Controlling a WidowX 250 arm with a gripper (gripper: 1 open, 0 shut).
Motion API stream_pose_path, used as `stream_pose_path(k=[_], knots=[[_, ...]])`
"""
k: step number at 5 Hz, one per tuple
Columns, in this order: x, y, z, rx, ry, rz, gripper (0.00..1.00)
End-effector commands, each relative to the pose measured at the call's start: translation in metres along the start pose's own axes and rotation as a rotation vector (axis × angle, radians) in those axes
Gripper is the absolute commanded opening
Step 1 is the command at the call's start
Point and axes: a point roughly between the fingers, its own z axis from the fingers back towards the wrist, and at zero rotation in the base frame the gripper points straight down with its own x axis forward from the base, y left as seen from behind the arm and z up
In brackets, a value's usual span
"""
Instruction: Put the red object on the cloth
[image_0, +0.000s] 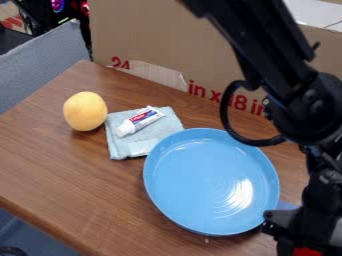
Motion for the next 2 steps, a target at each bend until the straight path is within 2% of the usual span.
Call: stream_pose_path(k=[1, 2], knots=[[-0.004, -0.031, 0.029, -0.044, -0.084, -0.024, 0.0], [-0.01, -0.024, 0.059, -0.046, -0.119, -0.028, 0.0]])
